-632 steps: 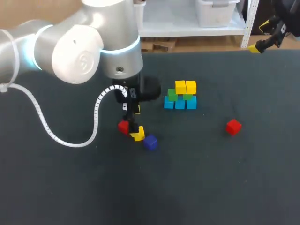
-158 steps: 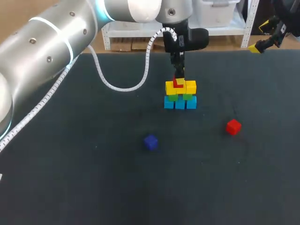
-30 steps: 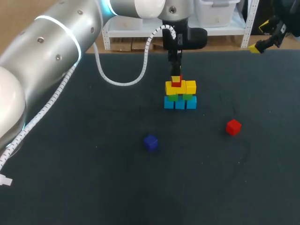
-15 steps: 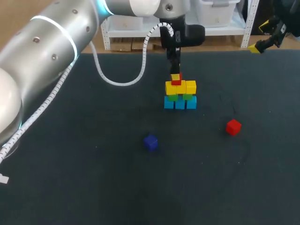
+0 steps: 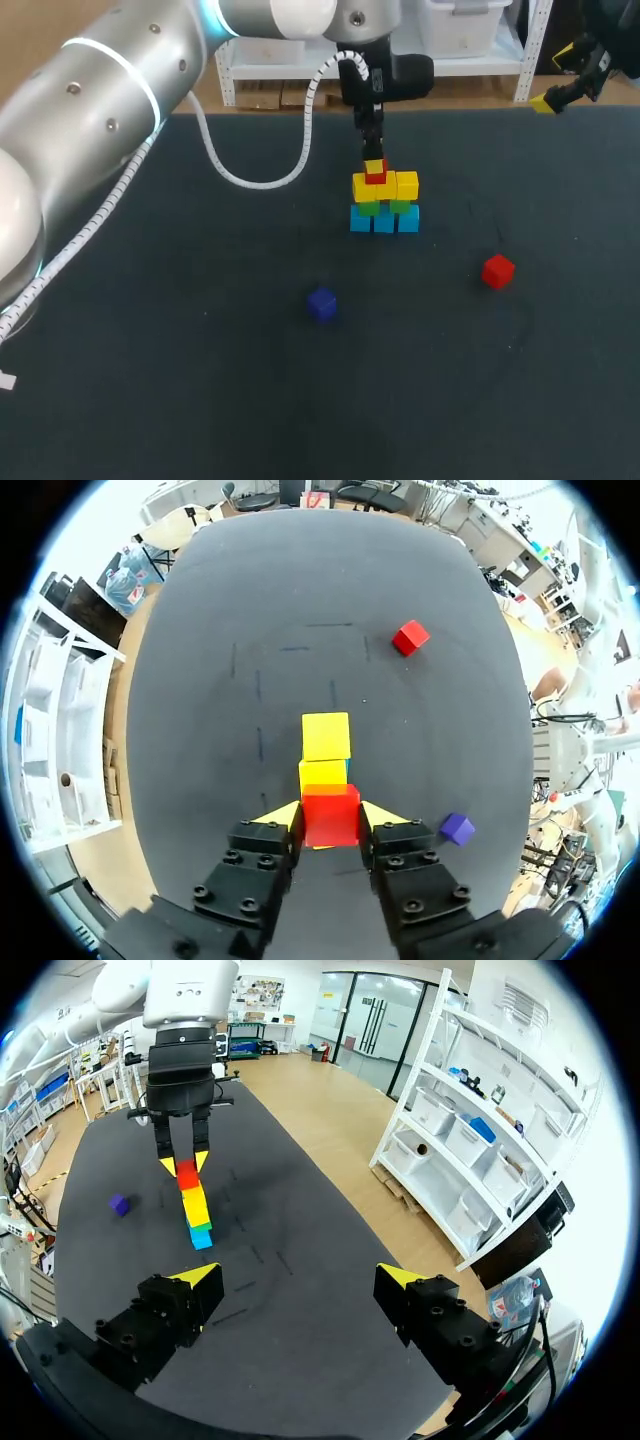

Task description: Place the blue cubes, place green cubes on the blue cubes, place the yellow cubes on the green cubes, then place the red cubes on the yellow cubes, and place purple cube on the red cubes.

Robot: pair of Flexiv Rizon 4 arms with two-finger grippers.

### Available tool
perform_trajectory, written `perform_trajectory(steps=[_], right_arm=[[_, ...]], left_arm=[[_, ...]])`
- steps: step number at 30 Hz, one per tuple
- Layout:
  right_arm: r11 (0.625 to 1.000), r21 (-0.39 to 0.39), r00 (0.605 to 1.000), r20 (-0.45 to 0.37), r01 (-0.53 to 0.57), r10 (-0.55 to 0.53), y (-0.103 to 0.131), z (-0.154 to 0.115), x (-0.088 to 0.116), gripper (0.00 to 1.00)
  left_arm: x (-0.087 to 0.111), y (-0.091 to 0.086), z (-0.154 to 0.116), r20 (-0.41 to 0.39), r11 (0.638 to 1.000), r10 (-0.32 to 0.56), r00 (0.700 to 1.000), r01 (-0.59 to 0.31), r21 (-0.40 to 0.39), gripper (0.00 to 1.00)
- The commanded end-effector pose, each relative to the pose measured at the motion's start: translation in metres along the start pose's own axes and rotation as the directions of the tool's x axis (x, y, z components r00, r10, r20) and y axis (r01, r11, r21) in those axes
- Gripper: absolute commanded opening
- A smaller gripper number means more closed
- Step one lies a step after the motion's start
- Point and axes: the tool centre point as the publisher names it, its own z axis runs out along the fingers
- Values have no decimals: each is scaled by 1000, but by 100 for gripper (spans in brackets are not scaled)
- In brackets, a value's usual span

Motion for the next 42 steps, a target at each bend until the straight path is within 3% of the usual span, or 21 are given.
perform_trajectory(steps=[1, 4, 6, 7, 8, 9, 15, 23, 28, 33, 37, 42], right_arm=[[1000, -3, 1000, 4, 1, -1, -1, 0, 1, 100], [1000, -3, 1000, 4, 1, -1, -1, 0, 1, 100], [1000, -3, 1000, 4, 1, -1, -1, 0, 1, 100], [1000, -3, 1000, 4, 1, -1, -1, 0, 1, 100], [1000, -3, 1000, 4, 1, -1, -1, 0, 1, 100], [1000, -3, 1000, 4, 1, -1, -1, 0, 1, 100], [1000, -3, 1000, 4, 1, -1, -1, 0, 1, 100], [1000, -3, 1000, 4, 1, -1, -1, 0, 1, 100], [1000, -3, 1000, 4, 1, -1, -1, 0, 1, 100], [1000, -3, 1000, 4, 1, -1, -1, 0, 1, 100], [1000, -3, 1000, 4, 1, -1, -1, 0, 1, 100], [1000, -3, 1000, 4, 1, -1, -1, 0, 1, 100]], left_arm=[[1, -2, 1, 1, 1000, -2, 1000, 2, -6, 4], [1, -2, 1, 1, 1000, -1, 1000, 1, -6, 9], [1, -3, 1, 2, 1000, 0, 1000, 0, -6, 29], [1, -3, 1, 4, 1000, 0, 1000, 0, -6, 44], [1, -3, 1, 4, 1000, 3, 1000, -3, -5, 92], [1, -4, 1, 9, 1000, 7, 1000, -7, -2, 100], [0, -9, -1, 24, 1000, 16, 1000, -16, -10, 100], [10, -22, -11, 11, 995, 44, 999, -42, -88, 100], [20, -28, -8, -65, 995, 60, 996, -65, -79, 100], [23, -32, -15, -254, 994, 57, 965, -77, -72, 100], [32, -38, -27, -244, 993, 20, 970, -49, -112, 100], [40, -37, -29, -288, 988, -14, 957, -31, -151, 100]])
